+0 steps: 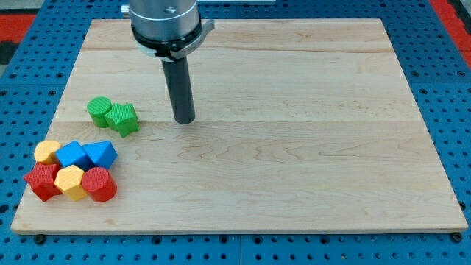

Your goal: Push the green blocks into the group

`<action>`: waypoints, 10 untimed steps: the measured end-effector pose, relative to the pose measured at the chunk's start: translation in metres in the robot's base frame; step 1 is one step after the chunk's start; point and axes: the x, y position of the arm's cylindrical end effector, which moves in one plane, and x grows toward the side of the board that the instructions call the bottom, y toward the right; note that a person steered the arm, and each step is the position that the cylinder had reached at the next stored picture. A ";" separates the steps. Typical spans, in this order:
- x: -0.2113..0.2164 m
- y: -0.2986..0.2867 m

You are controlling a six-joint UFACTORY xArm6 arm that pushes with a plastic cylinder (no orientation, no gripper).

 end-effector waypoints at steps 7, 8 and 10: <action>-0.052 -0.083; -0.058 -0.123; -0.032 -0.177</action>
